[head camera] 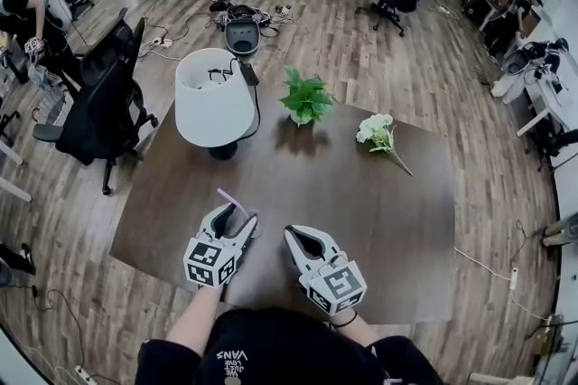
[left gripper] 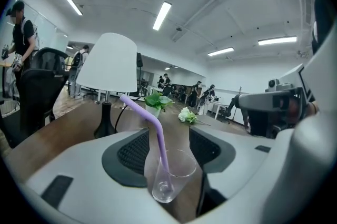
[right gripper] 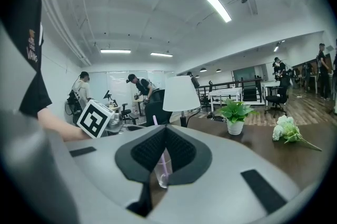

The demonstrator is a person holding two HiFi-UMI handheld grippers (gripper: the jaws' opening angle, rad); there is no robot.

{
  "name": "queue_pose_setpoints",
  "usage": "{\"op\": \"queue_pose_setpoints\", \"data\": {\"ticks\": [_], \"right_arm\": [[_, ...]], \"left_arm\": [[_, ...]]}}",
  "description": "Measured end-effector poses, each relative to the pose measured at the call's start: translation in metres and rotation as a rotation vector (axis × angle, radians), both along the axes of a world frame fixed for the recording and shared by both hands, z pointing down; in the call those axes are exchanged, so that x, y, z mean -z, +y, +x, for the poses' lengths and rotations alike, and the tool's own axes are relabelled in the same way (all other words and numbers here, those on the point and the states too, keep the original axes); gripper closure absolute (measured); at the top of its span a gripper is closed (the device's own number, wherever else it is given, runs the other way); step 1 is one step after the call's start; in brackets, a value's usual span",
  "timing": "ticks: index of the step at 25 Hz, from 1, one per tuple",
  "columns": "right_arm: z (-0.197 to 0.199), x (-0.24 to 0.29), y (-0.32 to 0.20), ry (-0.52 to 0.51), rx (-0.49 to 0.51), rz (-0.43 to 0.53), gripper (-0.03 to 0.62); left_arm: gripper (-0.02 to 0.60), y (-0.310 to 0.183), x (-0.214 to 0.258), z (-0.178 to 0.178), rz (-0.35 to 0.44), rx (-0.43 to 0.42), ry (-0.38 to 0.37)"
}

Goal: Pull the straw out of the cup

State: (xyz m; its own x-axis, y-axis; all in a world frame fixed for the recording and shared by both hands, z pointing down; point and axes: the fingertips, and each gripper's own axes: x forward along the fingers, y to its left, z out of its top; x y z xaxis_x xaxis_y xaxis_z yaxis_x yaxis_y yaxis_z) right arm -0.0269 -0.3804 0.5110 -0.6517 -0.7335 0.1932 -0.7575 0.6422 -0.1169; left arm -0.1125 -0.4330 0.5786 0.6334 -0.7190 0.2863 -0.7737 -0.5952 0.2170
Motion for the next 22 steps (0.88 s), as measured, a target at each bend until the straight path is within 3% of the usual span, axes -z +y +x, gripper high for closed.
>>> {"op": "queue_pose_setpoints", "data": {"ticks": [7,13,15,22], "right_arm": [[-0.0027,-0.0015,-0.0011,0.003,0.009,-0.002,0.577],[-0.0012,-0.0014,-0.0017,0.002,0.011,-0.001,0.577],[-0.0009,-0.0015,-0.0024,0.003,0.012,-0.001,0.577],[-0.0011,-0.0006,0.0,0.003,0.02,0.004,0.577]], "left_arm": [[0.364,-0.0082,-0.0085,-0.0003,-0.008,-0.015,-0.052],[0.457,-0.0091,-0.0099,0.0013,-0.012,-0.018,-0.044],[0.533,-0.0103,-0.0098,0.0013,-0.011,-0.02,-0.039],[0.548,-0.0075,-0.0069,0.0008,-0.01,-0.02,-0.021]]}}
